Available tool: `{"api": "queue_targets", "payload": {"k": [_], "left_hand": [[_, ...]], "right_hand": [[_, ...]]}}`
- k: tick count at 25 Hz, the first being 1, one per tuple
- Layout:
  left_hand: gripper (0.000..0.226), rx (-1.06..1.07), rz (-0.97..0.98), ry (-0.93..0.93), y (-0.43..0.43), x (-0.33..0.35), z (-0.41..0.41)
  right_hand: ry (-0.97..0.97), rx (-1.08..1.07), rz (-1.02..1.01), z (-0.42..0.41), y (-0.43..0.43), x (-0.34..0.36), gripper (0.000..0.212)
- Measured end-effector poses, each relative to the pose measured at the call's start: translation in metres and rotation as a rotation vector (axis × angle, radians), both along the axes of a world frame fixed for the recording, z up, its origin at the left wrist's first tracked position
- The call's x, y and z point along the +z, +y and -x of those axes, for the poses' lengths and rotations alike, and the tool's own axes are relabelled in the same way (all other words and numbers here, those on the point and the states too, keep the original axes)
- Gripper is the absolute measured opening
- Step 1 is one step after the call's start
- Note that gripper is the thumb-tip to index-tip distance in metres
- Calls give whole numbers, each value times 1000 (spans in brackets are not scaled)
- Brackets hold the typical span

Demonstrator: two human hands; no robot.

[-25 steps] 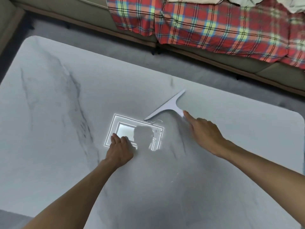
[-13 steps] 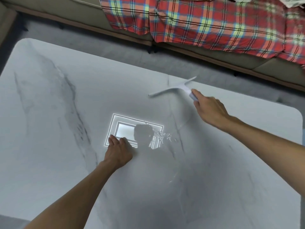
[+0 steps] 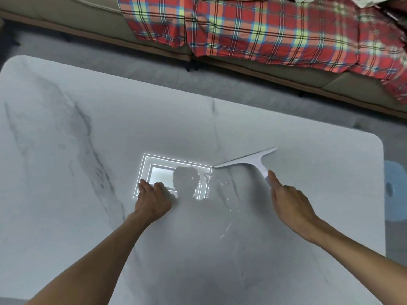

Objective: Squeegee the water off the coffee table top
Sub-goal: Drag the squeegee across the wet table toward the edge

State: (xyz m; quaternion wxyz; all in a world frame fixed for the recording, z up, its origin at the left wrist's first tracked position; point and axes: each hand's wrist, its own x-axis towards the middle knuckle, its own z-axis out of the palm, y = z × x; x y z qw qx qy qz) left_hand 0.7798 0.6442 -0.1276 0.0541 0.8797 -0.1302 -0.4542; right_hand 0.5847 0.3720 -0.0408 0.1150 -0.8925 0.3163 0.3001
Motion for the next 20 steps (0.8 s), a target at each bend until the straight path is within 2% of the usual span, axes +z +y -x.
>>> {"api": "queue_targets", "payload": {"k": [3,7,9,12,15,20], "left_hand": [[44,0,12,-1,5,-1,1],[26,68,139,-72,16,-1,-2],[13,129,183,-160,32,2,0],[21,129,220,-190,62,1,9],[28,174,215,-159,89,0,15],[29,189,181,-94,100,2,32]], "right_hand": [[-82,-61,-34,1,5,11,43],[-322,-60,-99,-92,1,-2,41],[-351,-75,-137,-155,10,-19,41],[-317,-109,-154,-210,39,-37,48],[-321,2,-161,-194,69,-38,52],[-234,239,-172,-76,84,-28,59]]}}
